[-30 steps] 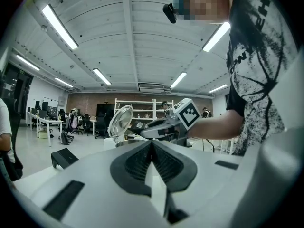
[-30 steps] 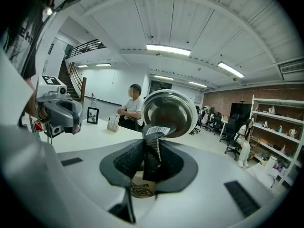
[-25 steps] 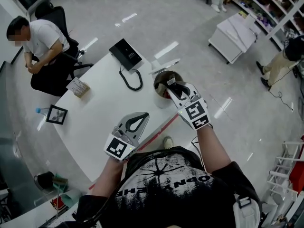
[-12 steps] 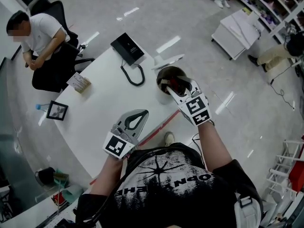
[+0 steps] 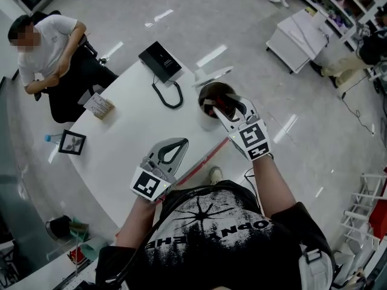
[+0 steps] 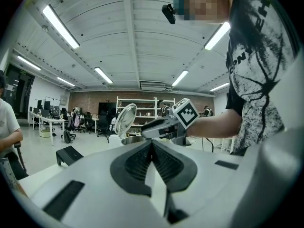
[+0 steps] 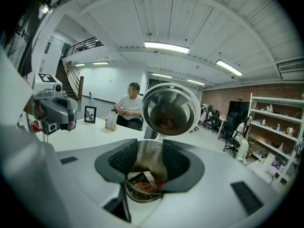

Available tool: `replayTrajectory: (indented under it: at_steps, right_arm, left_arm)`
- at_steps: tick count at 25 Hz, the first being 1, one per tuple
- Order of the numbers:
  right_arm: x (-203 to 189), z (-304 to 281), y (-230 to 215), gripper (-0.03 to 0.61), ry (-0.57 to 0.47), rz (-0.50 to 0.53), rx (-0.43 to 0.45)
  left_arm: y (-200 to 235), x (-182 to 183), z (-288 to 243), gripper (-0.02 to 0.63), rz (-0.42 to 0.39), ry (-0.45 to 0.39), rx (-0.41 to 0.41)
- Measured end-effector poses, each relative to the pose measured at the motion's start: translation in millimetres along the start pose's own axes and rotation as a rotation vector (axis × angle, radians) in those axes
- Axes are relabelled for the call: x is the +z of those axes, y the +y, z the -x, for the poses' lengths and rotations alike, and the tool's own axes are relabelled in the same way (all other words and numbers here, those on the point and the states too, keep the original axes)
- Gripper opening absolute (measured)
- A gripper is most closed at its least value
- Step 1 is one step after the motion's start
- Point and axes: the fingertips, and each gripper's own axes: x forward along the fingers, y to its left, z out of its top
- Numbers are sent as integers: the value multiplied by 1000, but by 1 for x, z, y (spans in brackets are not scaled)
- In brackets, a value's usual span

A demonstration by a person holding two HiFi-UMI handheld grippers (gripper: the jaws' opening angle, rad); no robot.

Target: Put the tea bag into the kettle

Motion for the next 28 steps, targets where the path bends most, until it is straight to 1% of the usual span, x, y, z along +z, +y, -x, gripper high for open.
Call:
replayTrajectory:
  at_steps: [2,6,9,12,15,18,20,22,24,26,28]
  right_arm:
    - [4,3,1,169,-16,1,-8]
    - [11,11,7,103,-49,7,-23]
    - [16,16,14,39,-76,2,-17]
    - [20,20,23,11,-89,3,-6]
    - [24,23,36,11,-95,21,9]
    - [29,24,50,11,-105,48,30]
    - [32,24,60,11,-113,47,46]
    - [35,26,70,11,-121,26,66]
    - [38,27,81,11,-132,15,85]
    - [45,29,95,11,-163,36,109]
    - [54,29,110,11,-211,66,137]
  left_arm:
    - [1,1,2,11,-9,-1,0]
    - [1,4,8,12,-25,-10,-3]
    - [1,4,12,12,-31,-13,-5]
    - [1,6,18,11,-33,-21,-9]
    - [0,7,26,12,-34,-27,-12]
    - [2,8,34,12,-58,-30,-13]
    - [3,8,41,12,-73,-28,-11]
    - [4,8,49,12,-67,-29,-3]
    - [6,11,59,12,-44,-41,9]
    - [10,15,70,12,-33,-52,22]
    - [14,15,82,11,-41,-54,35]
